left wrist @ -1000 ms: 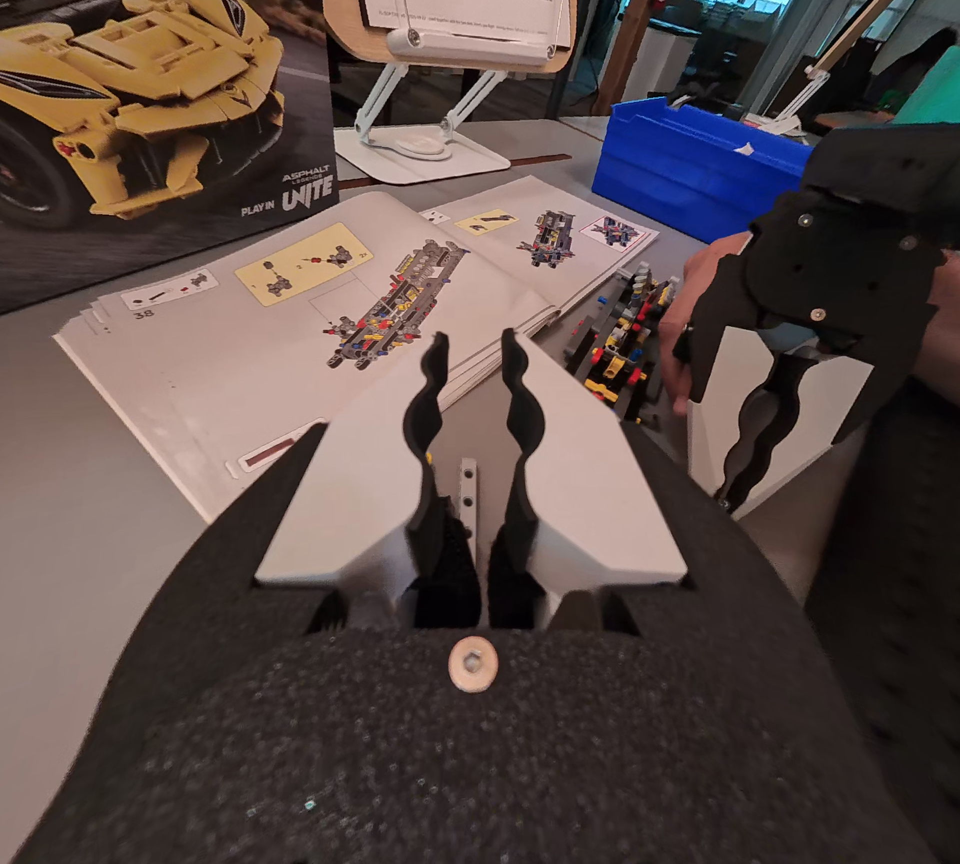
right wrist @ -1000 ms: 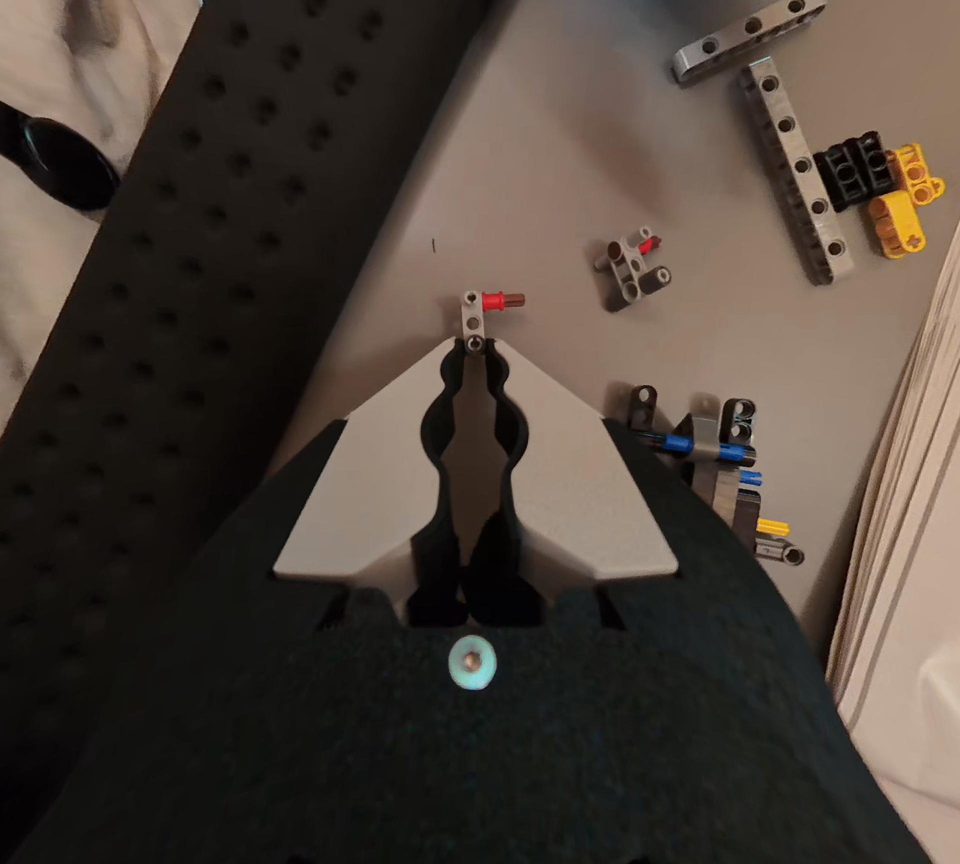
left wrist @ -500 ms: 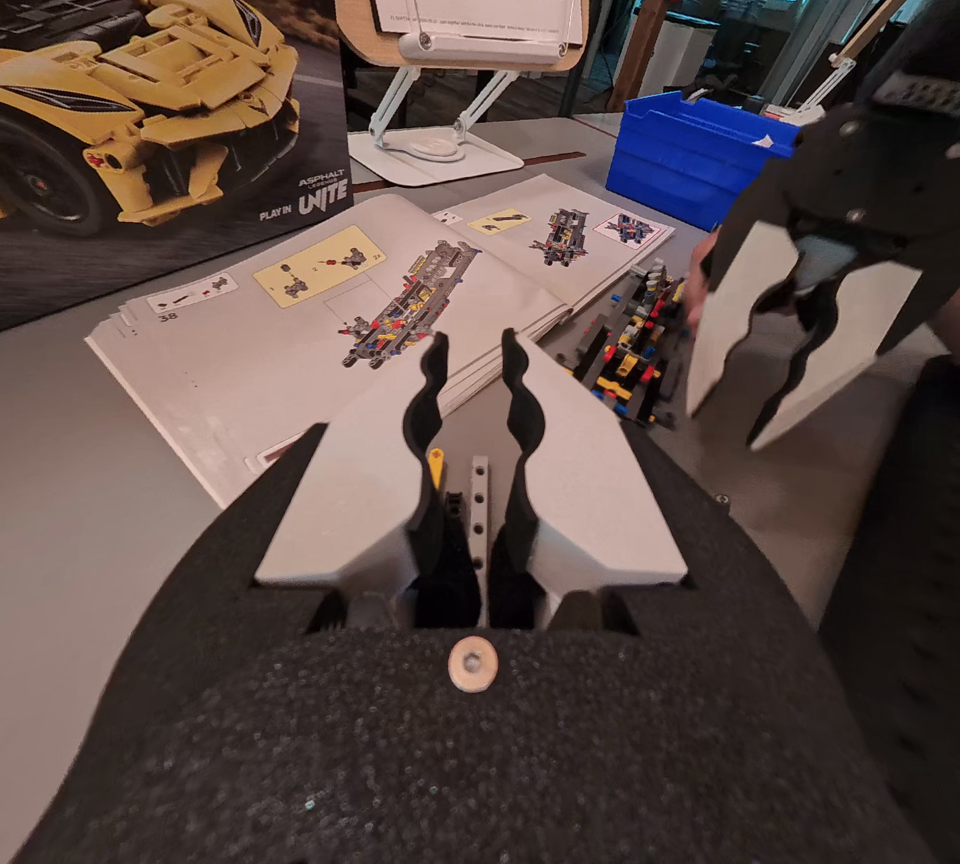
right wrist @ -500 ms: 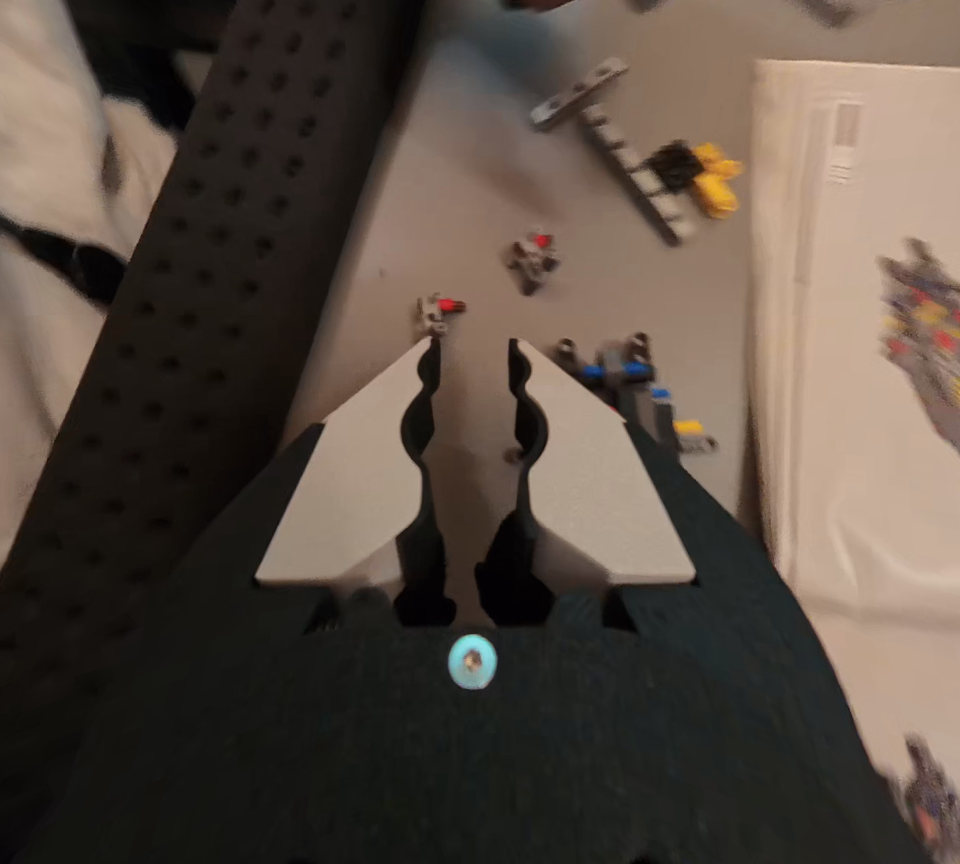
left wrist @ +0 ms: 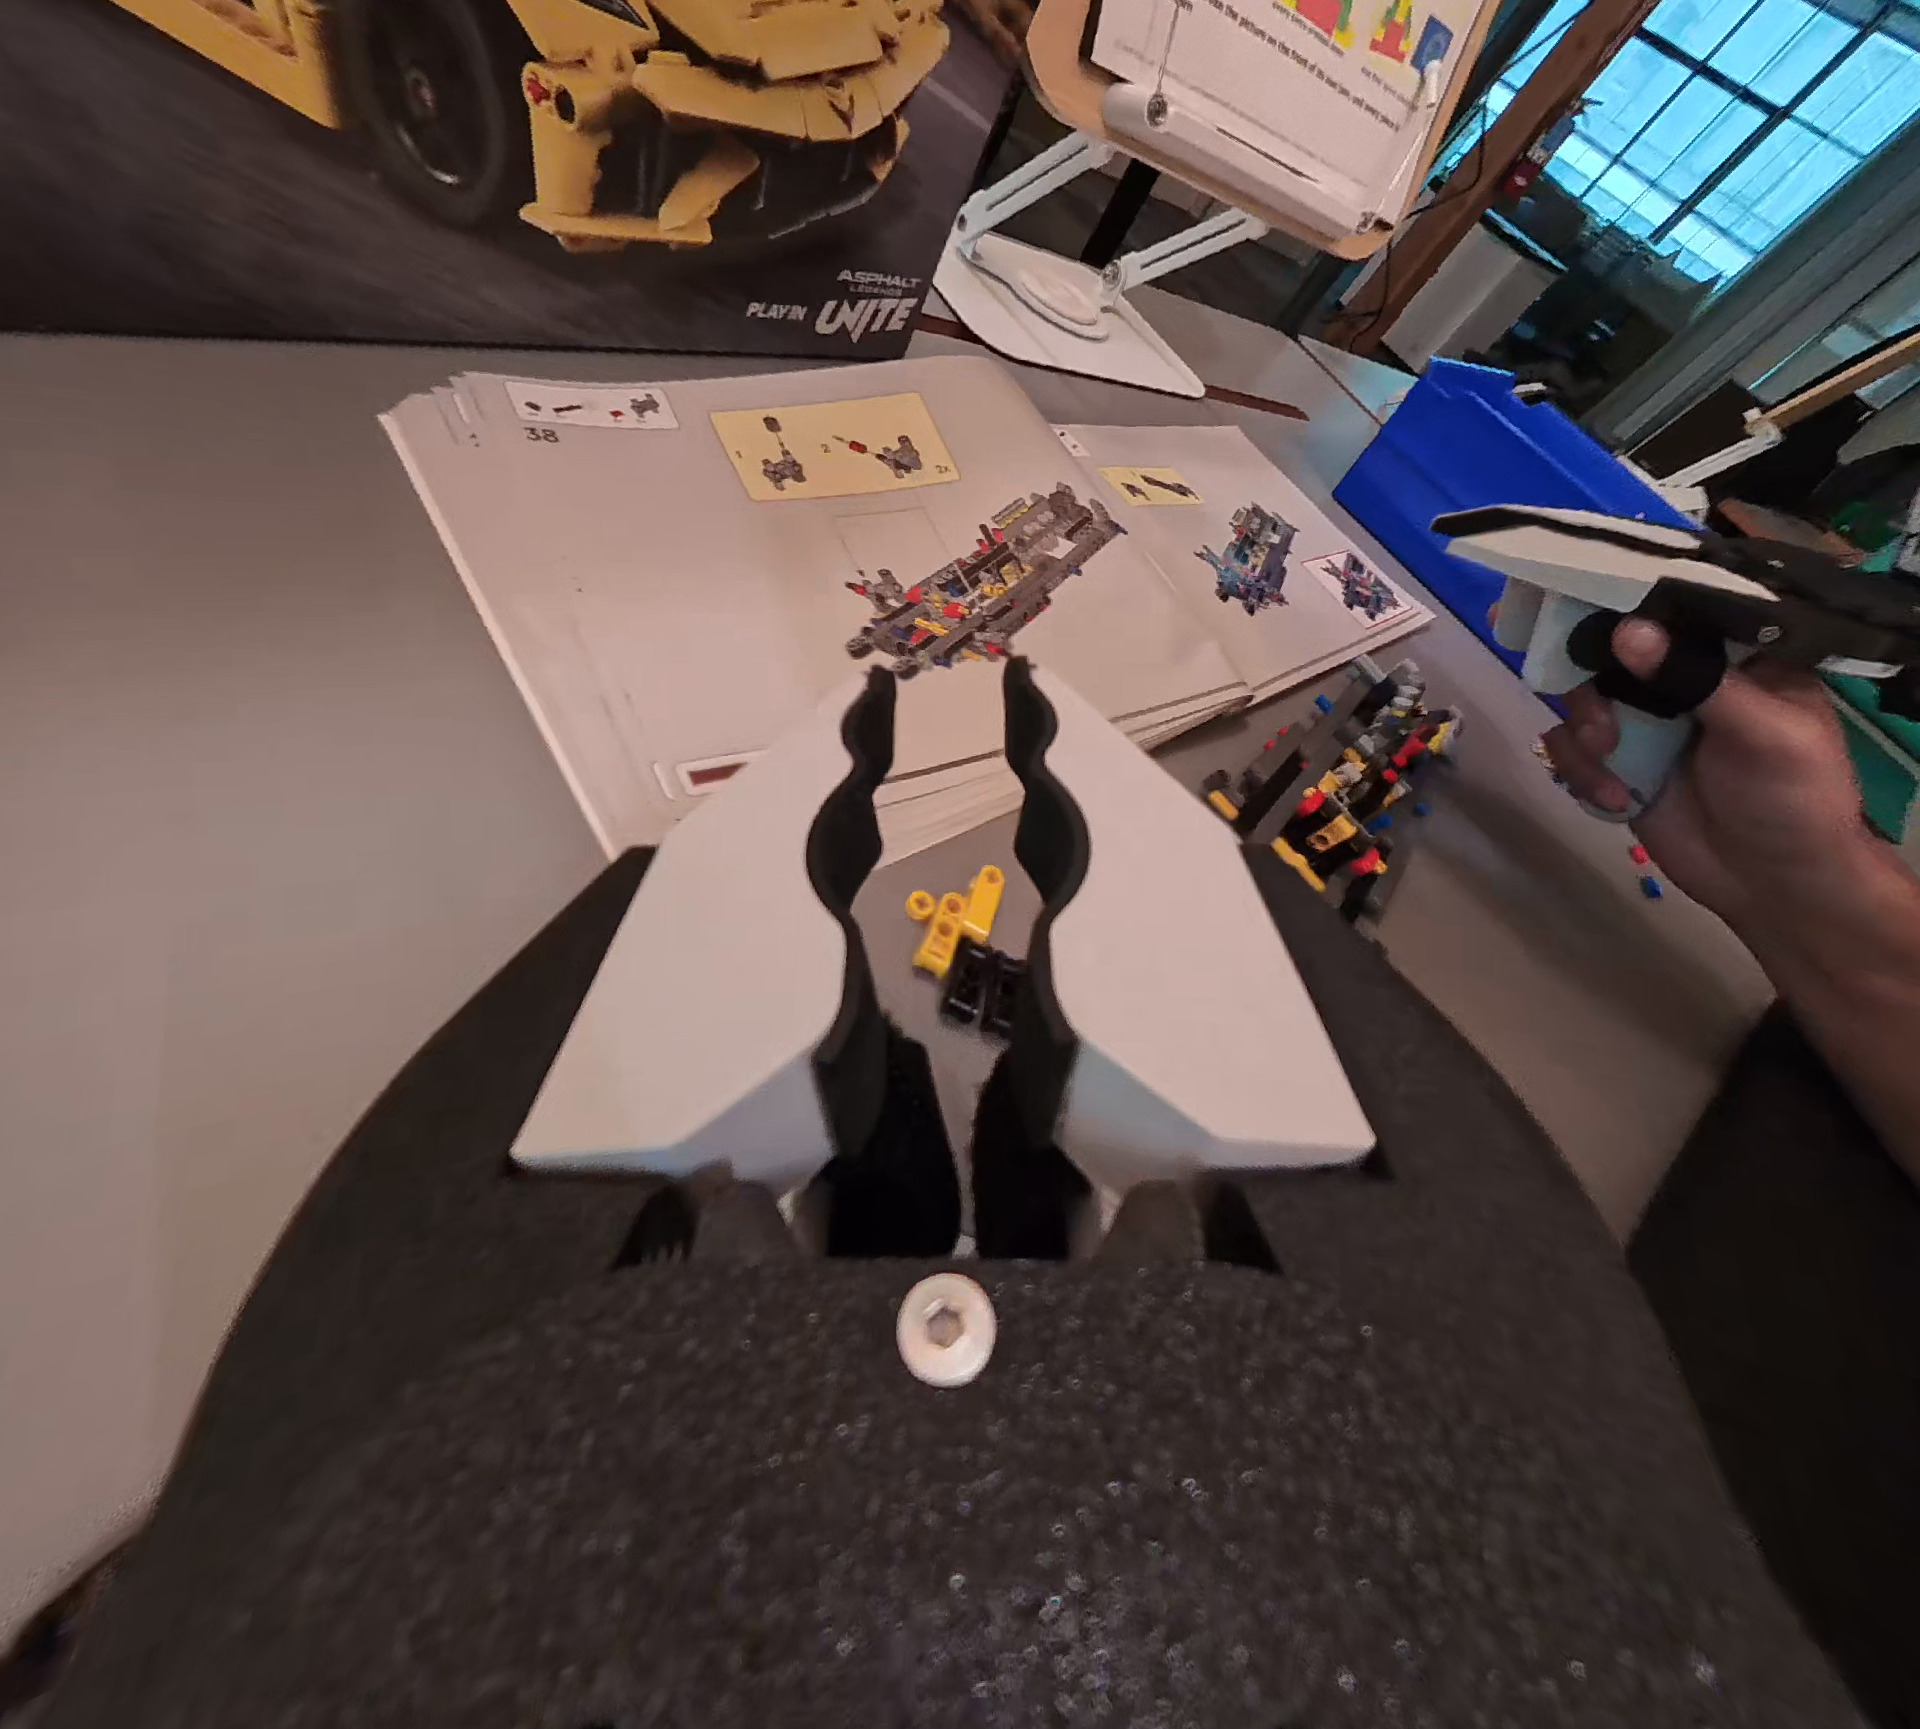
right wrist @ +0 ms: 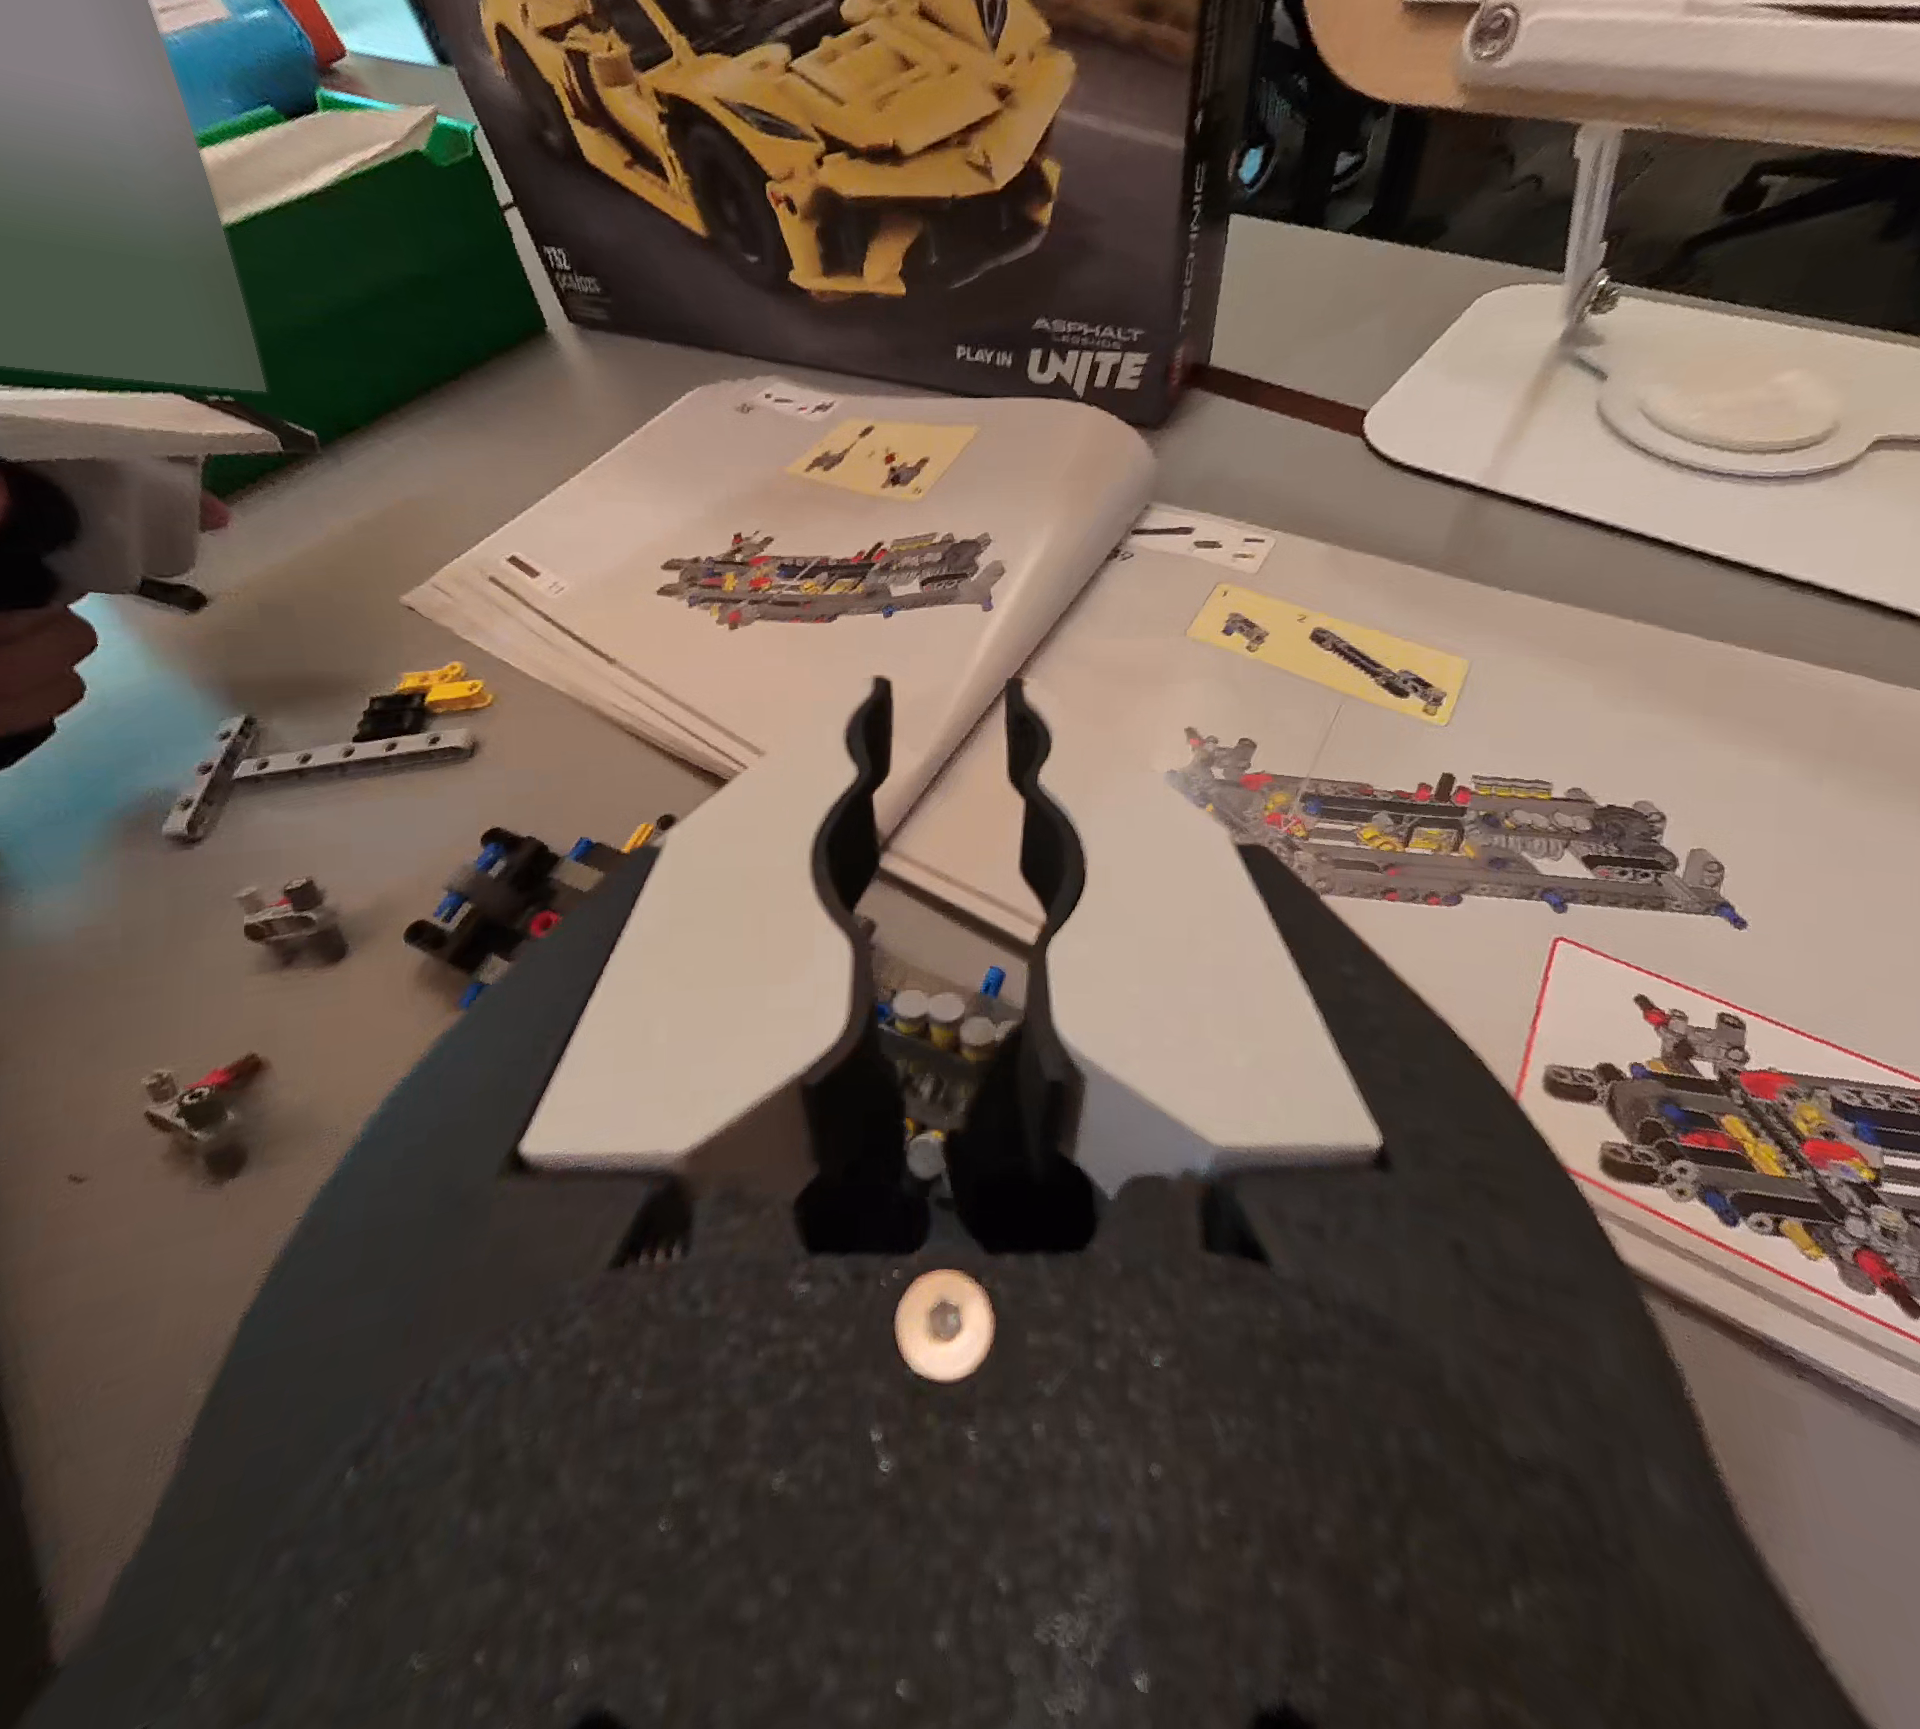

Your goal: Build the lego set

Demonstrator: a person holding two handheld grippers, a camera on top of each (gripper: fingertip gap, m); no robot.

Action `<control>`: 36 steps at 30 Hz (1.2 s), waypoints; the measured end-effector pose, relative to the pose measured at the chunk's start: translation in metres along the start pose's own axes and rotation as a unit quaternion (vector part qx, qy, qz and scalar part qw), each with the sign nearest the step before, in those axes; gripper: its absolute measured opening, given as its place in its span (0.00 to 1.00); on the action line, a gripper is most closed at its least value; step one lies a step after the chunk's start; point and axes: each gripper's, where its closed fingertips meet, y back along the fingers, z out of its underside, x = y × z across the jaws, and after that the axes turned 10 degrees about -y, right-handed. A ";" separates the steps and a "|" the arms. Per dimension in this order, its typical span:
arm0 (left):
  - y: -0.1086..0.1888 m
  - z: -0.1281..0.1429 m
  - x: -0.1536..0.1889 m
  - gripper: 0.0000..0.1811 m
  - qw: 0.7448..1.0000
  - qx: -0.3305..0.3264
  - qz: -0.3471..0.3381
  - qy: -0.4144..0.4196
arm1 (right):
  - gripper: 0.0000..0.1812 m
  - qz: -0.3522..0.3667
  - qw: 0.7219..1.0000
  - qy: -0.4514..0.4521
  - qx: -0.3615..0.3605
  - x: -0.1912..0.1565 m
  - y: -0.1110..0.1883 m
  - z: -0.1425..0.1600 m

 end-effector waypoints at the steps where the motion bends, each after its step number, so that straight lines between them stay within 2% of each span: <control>1: 0.000 0.000 -0.003 0.11 1.000 -0.002 -0.008 -0.007 | 0.11 0.001 1.000 -0.003 -0.001 0.003 -0.001 0.000; 9: -0.004 0.007 -0.027 0.10 0.997 -0.042 -0.049 -0.045 | 0.09 0.061 0.997 0.000 -0.040 0.049 0.003 0.016; 15: -0.005 0.015 -0.034 0.10 0.996 -0.059 -0.052 -0.040 | 0.07 0.043 0.998 -0.007 -0.036 0.045 0.000 0.016; 36: -0.005 0.016 -0.028 0.10 0.998 -0.051 -0.027 -0.025 | 0.04 0.030 0.998 -0.008 -0.050 0.042 -0.009 0.025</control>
